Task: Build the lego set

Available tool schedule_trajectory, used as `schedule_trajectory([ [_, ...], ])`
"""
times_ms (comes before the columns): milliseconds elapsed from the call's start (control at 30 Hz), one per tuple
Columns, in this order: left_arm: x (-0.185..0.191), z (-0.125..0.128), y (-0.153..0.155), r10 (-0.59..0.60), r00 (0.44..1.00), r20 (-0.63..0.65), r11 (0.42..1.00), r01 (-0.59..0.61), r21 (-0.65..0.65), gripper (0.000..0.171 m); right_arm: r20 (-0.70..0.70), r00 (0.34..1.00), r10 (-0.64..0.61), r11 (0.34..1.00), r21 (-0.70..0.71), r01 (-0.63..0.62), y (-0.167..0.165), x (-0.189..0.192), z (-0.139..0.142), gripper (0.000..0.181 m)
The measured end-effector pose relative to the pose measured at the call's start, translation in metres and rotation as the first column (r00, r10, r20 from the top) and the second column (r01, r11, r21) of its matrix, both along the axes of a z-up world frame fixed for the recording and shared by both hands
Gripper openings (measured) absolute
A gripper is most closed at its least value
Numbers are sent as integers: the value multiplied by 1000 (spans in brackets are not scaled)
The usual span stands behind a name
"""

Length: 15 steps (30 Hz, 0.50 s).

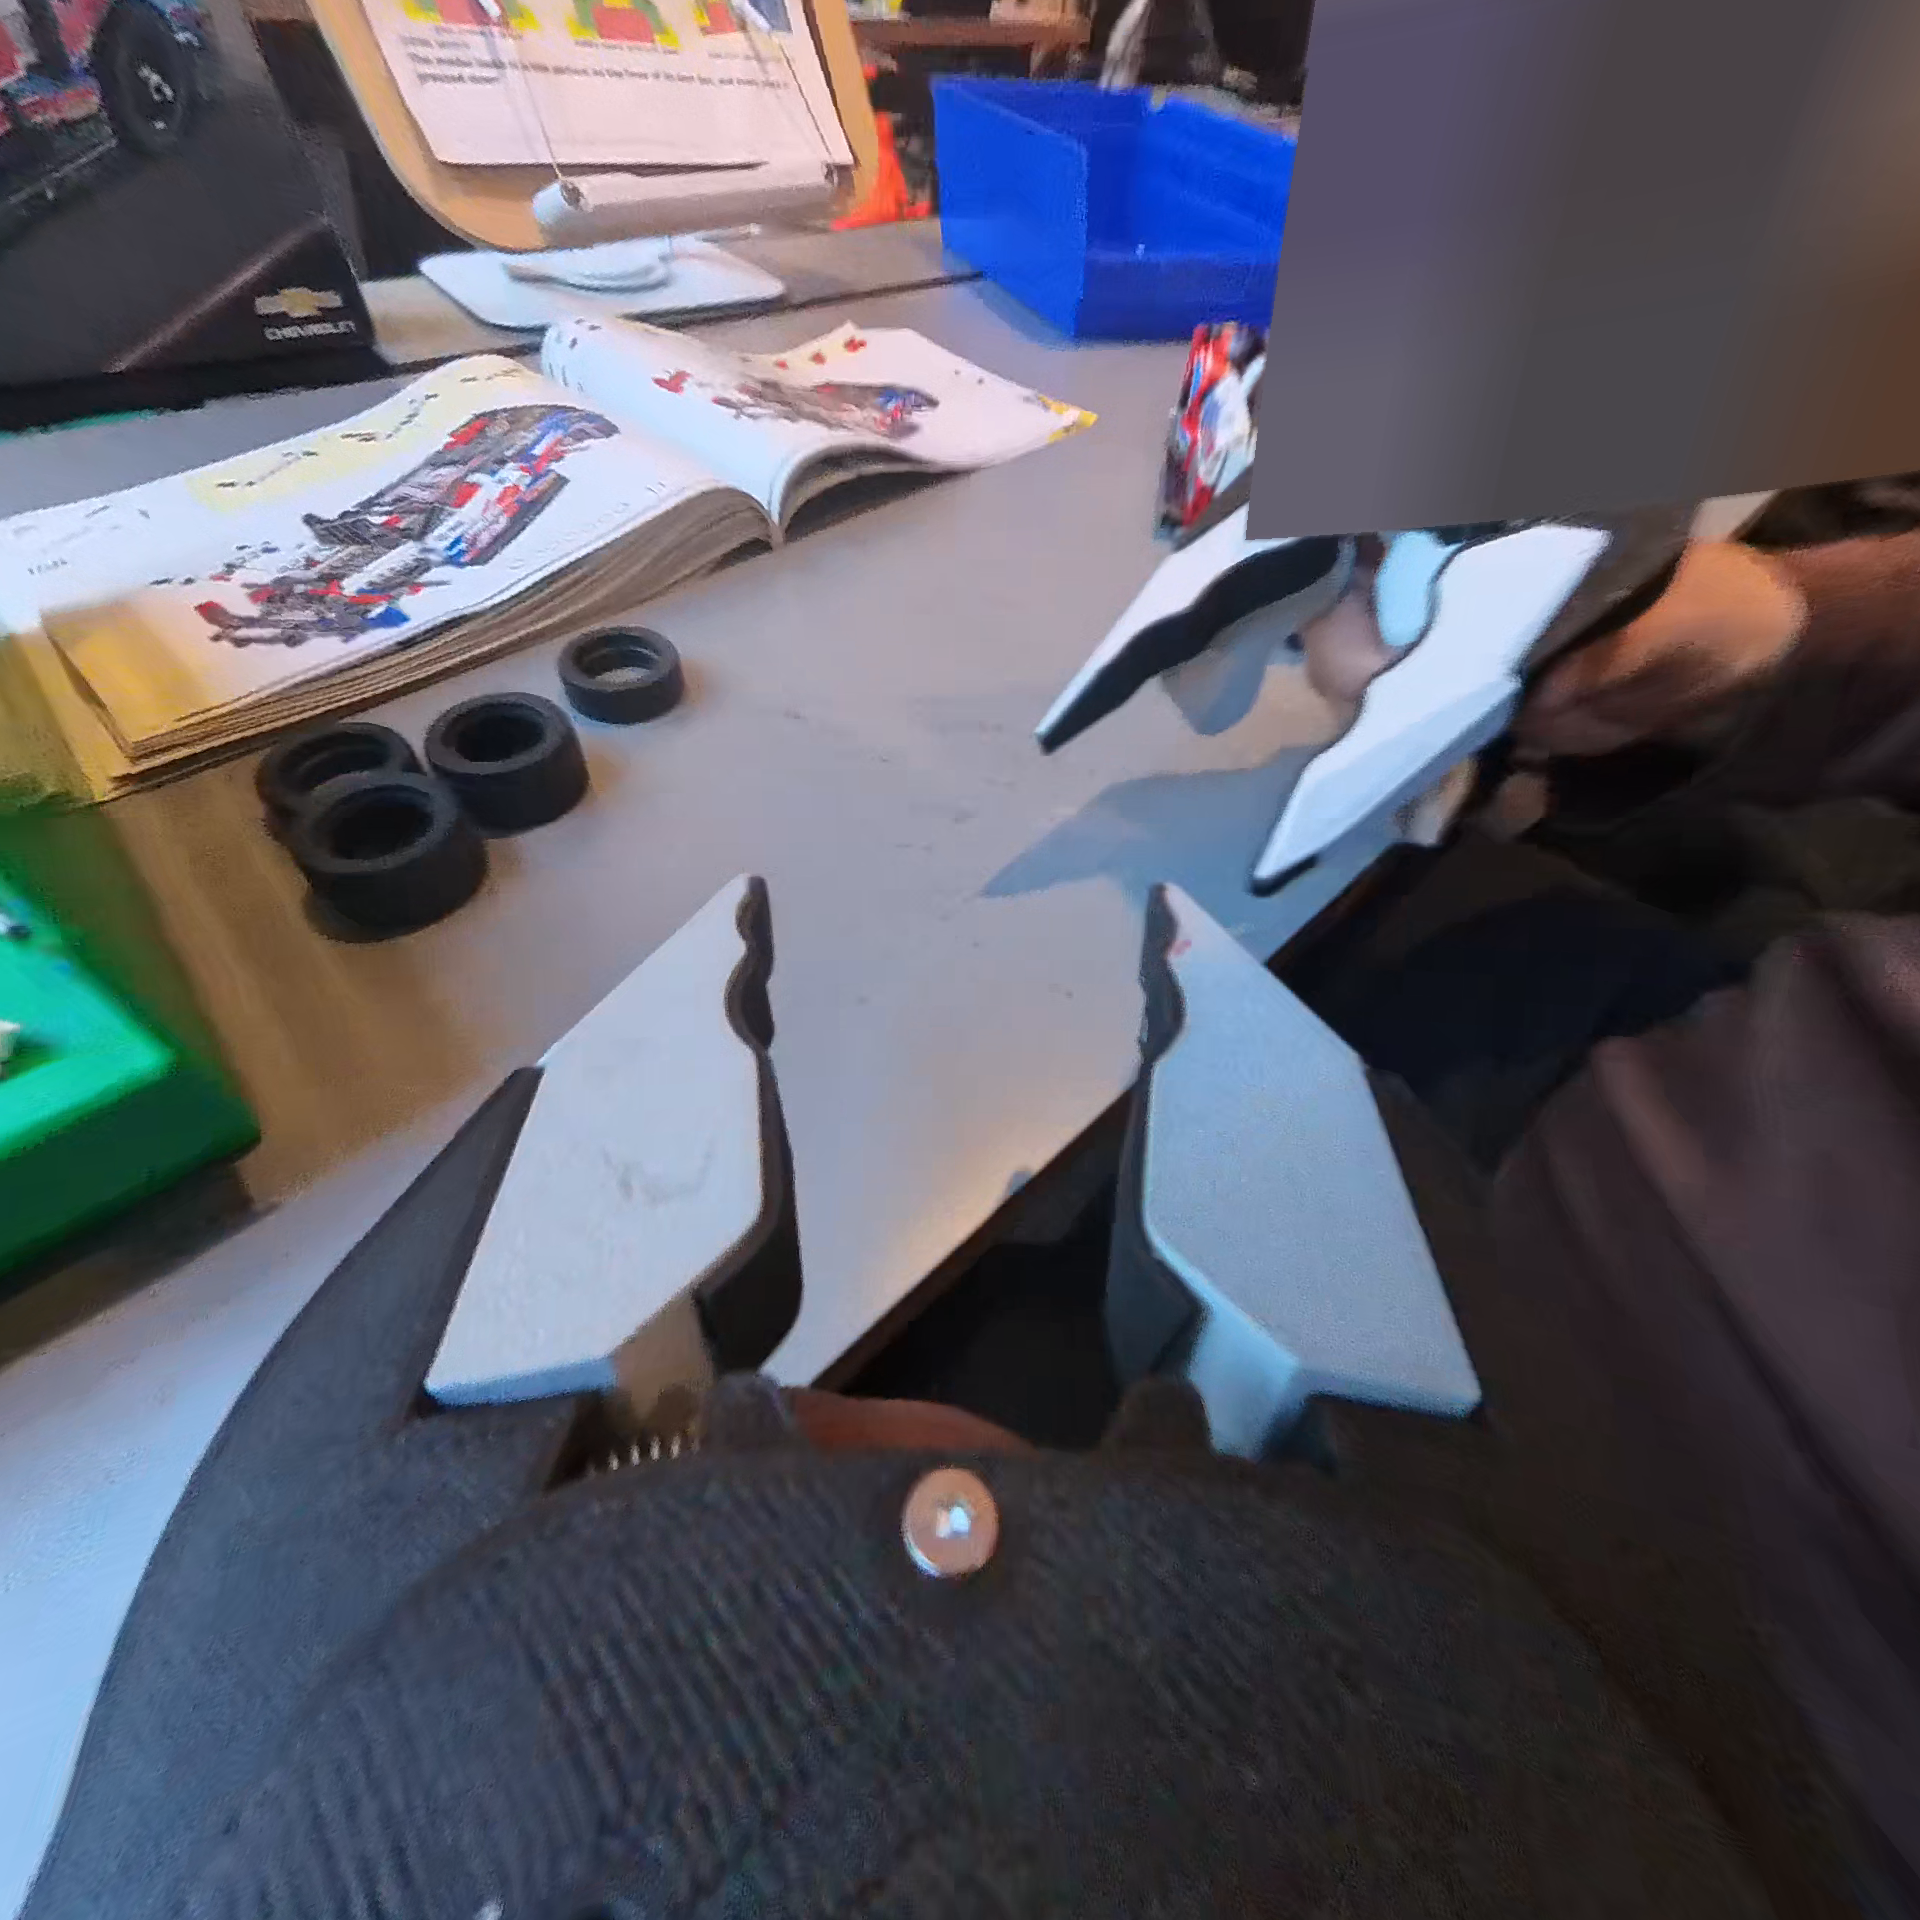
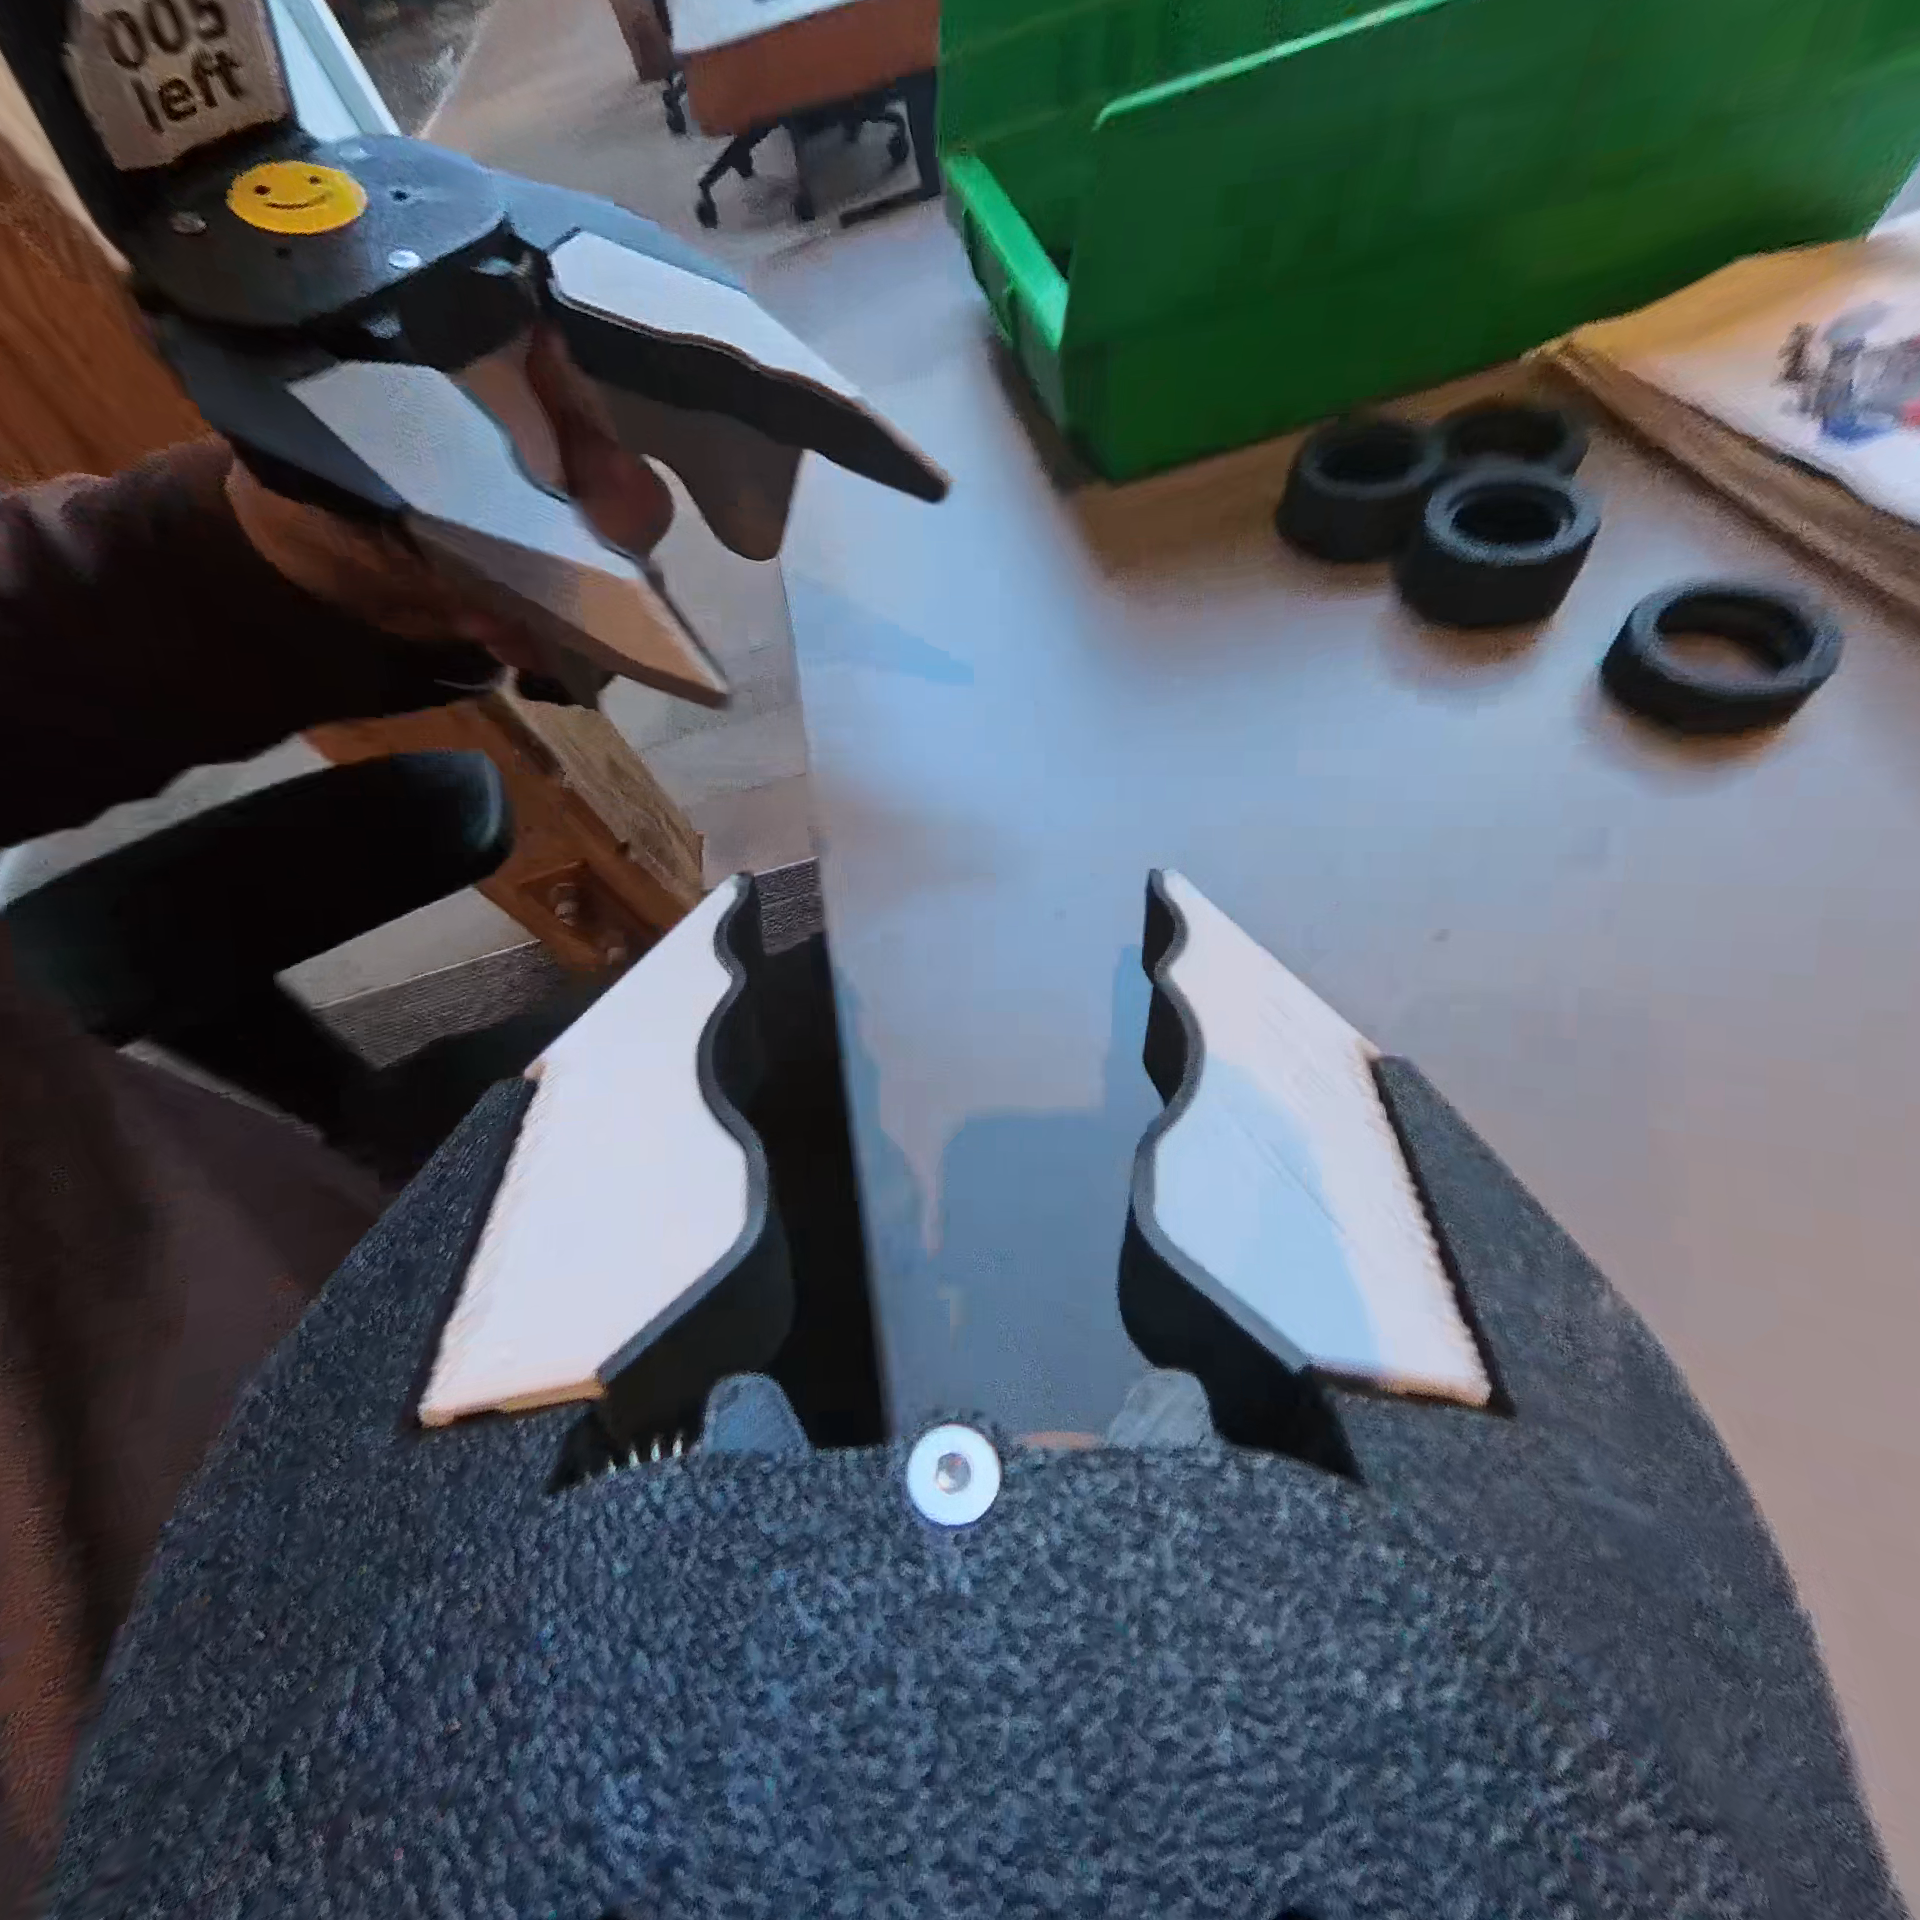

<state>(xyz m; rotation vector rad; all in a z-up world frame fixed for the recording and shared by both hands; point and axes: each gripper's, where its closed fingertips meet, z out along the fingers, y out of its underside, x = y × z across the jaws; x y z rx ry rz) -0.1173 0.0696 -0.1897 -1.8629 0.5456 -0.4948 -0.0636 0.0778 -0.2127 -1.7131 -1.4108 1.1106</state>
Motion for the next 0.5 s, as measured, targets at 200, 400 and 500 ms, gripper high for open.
schedule_trajectory([
  [200,-45,10,34,15,996,87,999,-11,-43,77,22,999,-39,997,67,37,67,-60,0,71],
  [400,-57,2,29,-122,988,91,983,133,-125,82,62,992,-113,990,92,107,92,-86,-17,67],
  [500,-55,1,17,-223,971,87,959,235,-162,81,66,981,-180,964,209,163,102,-88,-17,64],
])
